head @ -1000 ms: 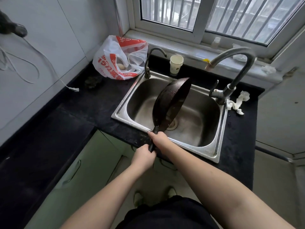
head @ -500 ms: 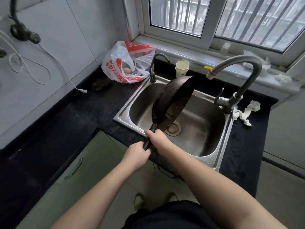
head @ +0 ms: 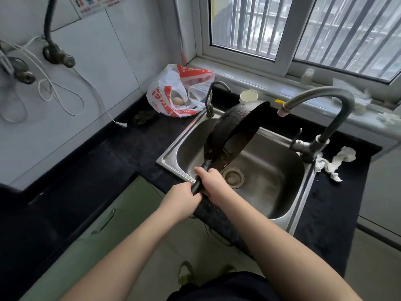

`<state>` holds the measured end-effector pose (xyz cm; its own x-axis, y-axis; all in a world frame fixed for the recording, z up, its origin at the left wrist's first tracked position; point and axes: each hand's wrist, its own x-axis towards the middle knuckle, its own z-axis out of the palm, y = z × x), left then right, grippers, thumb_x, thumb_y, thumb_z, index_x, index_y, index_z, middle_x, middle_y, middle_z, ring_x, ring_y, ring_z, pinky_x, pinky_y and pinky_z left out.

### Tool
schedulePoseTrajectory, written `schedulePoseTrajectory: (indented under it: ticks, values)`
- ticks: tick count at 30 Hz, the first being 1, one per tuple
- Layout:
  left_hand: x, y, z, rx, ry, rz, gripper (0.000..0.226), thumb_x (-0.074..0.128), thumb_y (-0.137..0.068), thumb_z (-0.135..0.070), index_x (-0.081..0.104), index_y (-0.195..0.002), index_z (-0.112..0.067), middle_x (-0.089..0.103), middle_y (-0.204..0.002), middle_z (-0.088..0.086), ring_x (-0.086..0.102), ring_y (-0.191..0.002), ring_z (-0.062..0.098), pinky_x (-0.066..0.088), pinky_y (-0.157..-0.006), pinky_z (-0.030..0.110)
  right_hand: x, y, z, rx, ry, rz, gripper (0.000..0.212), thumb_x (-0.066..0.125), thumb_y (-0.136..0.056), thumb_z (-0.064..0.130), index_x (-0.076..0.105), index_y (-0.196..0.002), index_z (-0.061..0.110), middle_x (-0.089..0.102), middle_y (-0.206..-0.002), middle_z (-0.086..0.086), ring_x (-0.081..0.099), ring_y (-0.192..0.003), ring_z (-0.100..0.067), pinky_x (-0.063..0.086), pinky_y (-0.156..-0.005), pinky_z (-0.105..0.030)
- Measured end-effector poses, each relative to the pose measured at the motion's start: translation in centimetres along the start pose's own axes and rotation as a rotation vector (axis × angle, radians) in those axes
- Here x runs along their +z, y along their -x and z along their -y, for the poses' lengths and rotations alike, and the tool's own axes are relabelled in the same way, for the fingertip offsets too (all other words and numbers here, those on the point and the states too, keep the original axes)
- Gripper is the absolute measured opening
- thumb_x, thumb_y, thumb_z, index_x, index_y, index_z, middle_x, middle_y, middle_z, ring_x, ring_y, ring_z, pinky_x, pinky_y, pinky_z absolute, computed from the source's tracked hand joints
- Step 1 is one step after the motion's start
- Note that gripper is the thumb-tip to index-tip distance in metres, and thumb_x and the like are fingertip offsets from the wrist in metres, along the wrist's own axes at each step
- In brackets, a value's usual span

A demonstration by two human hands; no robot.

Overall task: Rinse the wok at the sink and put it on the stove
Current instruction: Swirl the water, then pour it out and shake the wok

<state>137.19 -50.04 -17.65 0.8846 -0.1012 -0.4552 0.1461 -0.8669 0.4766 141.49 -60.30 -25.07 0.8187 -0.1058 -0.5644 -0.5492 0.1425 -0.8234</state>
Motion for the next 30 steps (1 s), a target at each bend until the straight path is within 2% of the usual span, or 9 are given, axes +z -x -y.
schedulePoseTrajectory:
  ticks: [6, 11, 17, 20, 26, 30]
  values:
    - [-1.0, 1.2, -0.8, 0.022, -0.038, -0.041, 0.026, 0.055, -0.088, -0.033, 0.047, -0.068, -0.018, 0.055, -0.066, -0.002, 0.049, -0.057, 0.018, 0.031, -0.046, 0.03, 0.6, 1.1, 0.7, -0.005, -0.157, -0.013, 0.029, 0.061, -0.068, 0.039, 0.051, -0.078, 0.014, 0.051, -0.078, -0.008, 0.05, -0.07, -0.021, 0.039, -0.061, -0.033]
    - [-1.3, 2.1, -0.9, 0.039, -0.079, -0.08, 0.027, 0.054, -0.09, -0.033, 0.045, -0.066, -0.022, 0.053, -0.063, -0.005, 0.049, -0.058, 0.018, 0.03, -0.045, 0.029, 0.6, 1.9, 0.9, -0.019, -0.233, 0.019, 0.019, 0.061, -0.085, 0.027, 0.051, -0.078, 0.012, 0.05, -0.071, -0.004, 0.049, -0.069, -0.019, 0.04, -0.066, -0.034]
    - [-1.2, 2.8, -1.0, 0.012, -0.099, -0.112, 0.025, 0.053, -0.09, -0.034, 0.045, -0.07, -0.022, 0.055, -0.068, -0.003, 0.053, -0.067, 0.026, 0.031, -0.047, 0.03, 0.6, 2.5, 1.2, -0.01, -0.258, 0.084, 0.018, 0.06, -0.088, 0.025, 0.051, -0.08, 0.011, 0.05, -0.069, -0.003, 0.049, -0.066, -0.018, 0.04, -0.067, -0.035]
    - [-1.4, 2.9, -1.5, -0.004, -0.067, -0.109, 0.023, 0.053, -0.089, -0.034, 0.047, -0.071, -0.021, 0.056, -0.07, -0.001, 0.053, -0.065, 0.025, 0.033, -0.048, 0.031, 0.4, 2.9, 1.9, -0.008, -0.248, 0.105, 0.019, 0.059, -0.089, 0.025, 0.05, -0.079, 0.012, 0.05, -0.066, -0.002, 0.048, -0.064, -0.016, 0.04, -0.064, -0.032]
    - [-2.9, 3.2, -2.3, 0.0, -0.001, -0.074, 0.029, 0.056, -0.089, -0.028, 0.044, -0.065, -0.018, 0.049, -0.059, -0.004, 0.044, -0.051, 0.016, 0.03, -0.046, 0.029, 0.4, 3.3, 3.2, -0.006, -0.125, 0.064, 0.027, 0.062, -0.083, 0.036, 0.054, -0.09, 0.01, 0.053, -0.086, -0.009, 0.053, -0.077, -0.021, 0.043, -0.065, -0.034]
    - [-3.8, 3.3, -2.5, 0.019, 0.048, -0.055, 0.032, 0.058, -0.088, -0.027, 0.042, -0.062, -0.018, 0.044, -0.052, -0.006, 0.039, -0.046, 0.014, 0.029, -0.045, 0.027, 0.4, 3.9, 4.2, -0.035, -0.1, 0.055, 0.036, 0.062, -0.076, 0.043, 0.053, -0.089, 0.011, 0.05, -0.086, -0.009, 0.05, -0.075, -0.022, 0.041, -0.065, -0.036]
